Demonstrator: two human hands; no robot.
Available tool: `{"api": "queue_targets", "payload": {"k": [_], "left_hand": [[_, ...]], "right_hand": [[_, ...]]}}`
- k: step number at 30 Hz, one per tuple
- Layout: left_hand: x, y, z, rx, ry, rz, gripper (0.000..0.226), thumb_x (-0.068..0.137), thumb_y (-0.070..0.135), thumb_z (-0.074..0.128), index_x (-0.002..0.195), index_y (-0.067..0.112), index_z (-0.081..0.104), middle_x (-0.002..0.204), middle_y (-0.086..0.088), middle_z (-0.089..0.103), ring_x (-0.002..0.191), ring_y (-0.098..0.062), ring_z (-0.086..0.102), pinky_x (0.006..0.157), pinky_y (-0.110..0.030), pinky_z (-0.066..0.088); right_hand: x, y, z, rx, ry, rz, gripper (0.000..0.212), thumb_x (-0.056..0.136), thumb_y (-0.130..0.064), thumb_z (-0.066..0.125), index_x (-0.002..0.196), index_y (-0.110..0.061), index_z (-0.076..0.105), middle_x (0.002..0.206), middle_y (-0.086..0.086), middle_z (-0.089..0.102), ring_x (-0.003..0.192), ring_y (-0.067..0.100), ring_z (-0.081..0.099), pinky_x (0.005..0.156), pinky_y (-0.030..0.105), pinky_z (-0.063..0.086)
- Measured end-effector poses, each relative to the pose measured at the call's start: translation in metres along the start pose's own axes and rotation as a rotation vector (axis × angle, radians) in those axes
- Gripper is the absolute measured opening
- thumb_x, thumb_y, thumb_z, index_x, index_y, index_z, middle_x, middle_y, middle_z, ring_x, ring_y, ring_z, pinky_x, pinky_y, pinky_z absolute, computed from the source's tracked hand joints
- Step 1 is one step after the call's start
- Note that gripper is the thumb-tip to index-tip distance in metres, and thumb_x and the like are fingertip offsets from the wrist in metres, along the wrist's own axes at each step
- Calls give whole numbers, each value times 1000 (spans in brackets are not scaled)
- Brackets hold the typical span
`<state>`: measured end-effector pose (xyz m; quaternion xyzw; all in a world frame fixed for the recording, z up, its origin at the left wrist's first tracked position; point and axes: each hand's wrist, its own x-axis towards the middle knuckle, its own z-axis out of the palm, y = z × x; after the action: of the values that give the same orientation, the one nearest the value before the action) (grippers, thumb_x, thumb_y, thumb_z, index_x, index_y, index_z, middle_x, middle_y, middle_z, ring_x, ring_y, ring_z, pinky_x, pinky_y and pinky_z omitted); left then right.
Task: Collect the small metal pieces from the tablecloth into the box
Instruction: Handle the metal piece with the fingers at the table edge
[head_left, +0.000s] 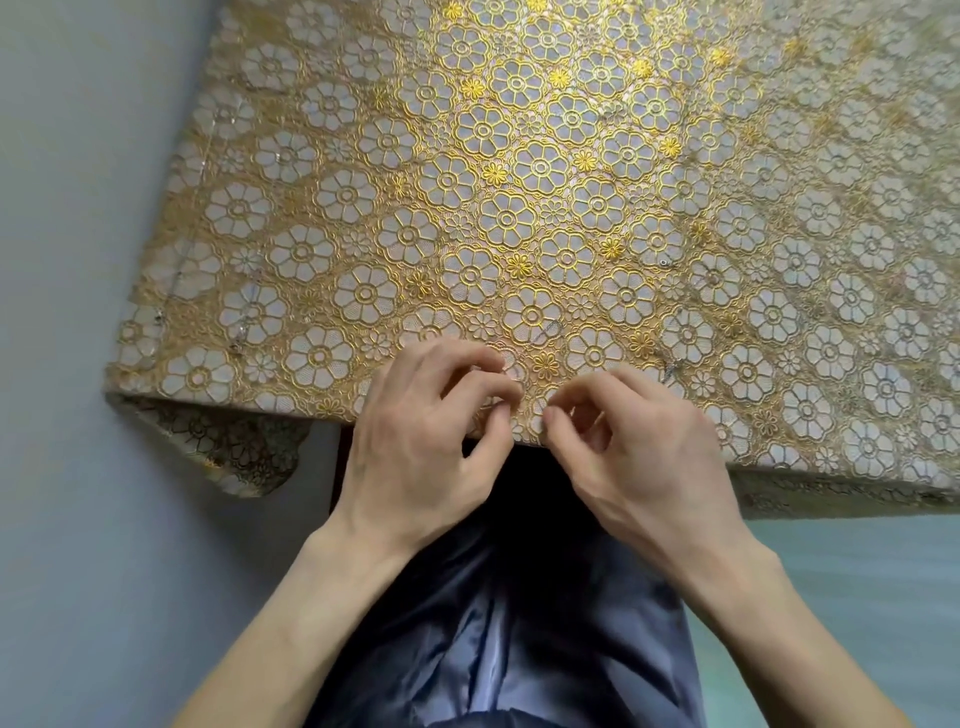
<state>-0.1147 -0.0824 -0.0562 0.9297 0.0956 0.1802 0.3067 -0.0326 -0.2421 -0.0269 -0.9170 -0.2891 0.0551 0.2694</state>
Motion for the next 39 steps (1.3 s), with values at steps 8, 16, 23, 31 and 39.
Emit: {"api": "queue_targets", "payload": {"k": [8,16,23,31,39], "left_hand": [[-1,-2,-1,-23,9,0,10,86,20,72,96,20,76,113,5,67,110,-20,59,92,-34,46],[-1,3,-1,-84,36,-54,11,86,18,73,96,18,76,111,5,68,111,-21,60,92,-42,48],[1,26,-7,-35,27,-144,17,87,41,66,86,27,76,87,12,65,89,-21,56,79,-43,45],[7,36,-6,-143,-152,-346,25,82,57,55,90,45,76,75,18,58,84,-10,49,81,-35,35],[11,40,-9,-289,-162,-424,22,75,63,57,86,54,73,87,22,64,89,-2,52,89,-40,40]], "right_hand": [[8,-4,1,-163,-64,-61,11,85,-32,63,82,-22,64,77,-5,61,68,24,61,56,35,49],[3,3,-3,94,-102,55,11,86,-21,71,81,-24,61,72,-12,54,70,8,51,63,17,39],[-1,4,-8,406,-105,188,6,86,-29,64,82,-25,65,67,-10,54,60,17,56,60,40,54],[-5,6,-7,628,-128,290,15,79,-48,61,84,-34,64,67,-8,52,60,35,55,54,44,48],[-8,7,-7,695,-144,327,14,78,-48,63,83,-35,65,67,-4,53,52,19,54,49,40,47]]}}
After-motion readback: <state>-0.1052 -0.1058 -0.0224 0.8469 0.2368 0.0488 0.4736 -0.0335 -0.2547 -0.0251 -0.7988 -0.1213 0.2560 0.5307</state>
